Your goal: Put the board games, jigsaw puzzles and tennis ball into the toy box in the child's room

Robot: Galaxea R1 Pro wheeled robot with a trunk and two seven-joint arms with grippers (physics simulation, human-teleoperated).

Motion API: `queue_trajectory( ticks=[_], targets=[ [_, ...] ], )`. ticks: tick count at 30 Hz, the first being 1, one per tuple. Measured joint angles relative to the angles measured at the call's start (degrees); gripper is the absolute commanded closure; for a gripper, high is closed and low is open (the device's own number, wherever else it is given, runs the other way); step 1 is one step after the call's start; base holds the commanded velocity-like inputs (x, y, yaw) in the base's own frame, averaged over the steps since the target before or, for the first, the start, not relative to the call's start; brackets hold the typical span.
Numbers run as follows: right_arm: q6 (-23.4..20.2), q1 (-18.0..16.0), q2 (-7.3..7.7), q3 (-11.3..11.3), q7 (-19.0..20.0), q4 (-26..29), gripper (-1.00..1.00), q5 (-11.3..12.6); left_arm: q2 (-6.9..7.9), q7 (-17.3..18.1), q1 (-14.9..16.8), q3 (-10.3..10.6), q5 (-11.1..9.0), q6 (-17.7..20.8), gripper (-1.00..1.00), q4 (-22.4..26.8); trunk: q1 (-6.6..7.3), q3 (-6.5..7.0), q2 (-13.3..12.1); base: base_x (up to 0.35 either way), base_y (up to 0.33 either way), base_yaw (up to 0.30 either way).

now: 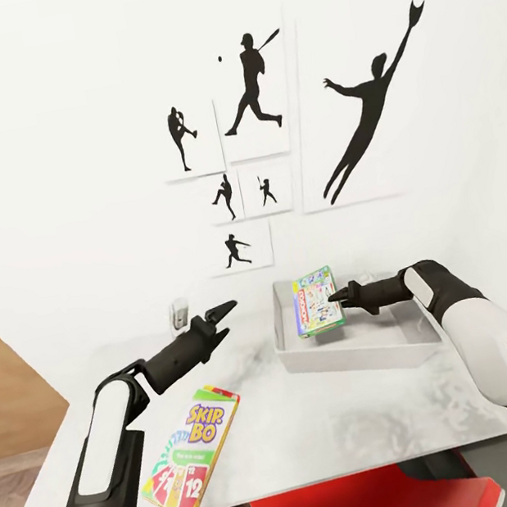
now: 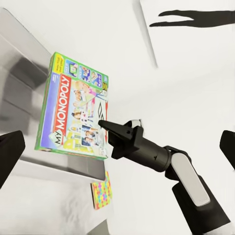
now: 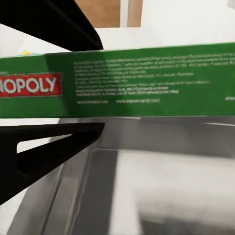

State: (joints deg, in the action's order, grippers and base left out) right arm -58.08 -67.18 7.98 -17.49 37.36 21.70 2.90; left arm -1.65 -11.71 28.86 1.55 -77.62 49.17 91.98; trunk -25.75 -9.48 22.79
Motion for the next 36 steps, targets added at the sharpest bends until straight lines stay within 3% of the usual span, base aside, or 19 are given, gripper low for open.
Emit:
queue_trajectory(
  ticks=[13,36],
  targets=[
    [0.18,-0.55,0.33,-0.16,4.46,0.02,1.0,0.35,0.31,2.24,-0.89,-1.79,-0.28,0.03,-1.0,-0.01,0.0,-1.22,0.01,0.0,0.0,0.0],
    [0.66,-0.99,0.63,-0.33,6.66,0.02,1.0,0.37,0.19,2.77,-1.15,-1.37,-1.62,-0.03,-1.0,0.0,0.0,-3.37,0.01,0.0,0.0,0.0]
  ],
)
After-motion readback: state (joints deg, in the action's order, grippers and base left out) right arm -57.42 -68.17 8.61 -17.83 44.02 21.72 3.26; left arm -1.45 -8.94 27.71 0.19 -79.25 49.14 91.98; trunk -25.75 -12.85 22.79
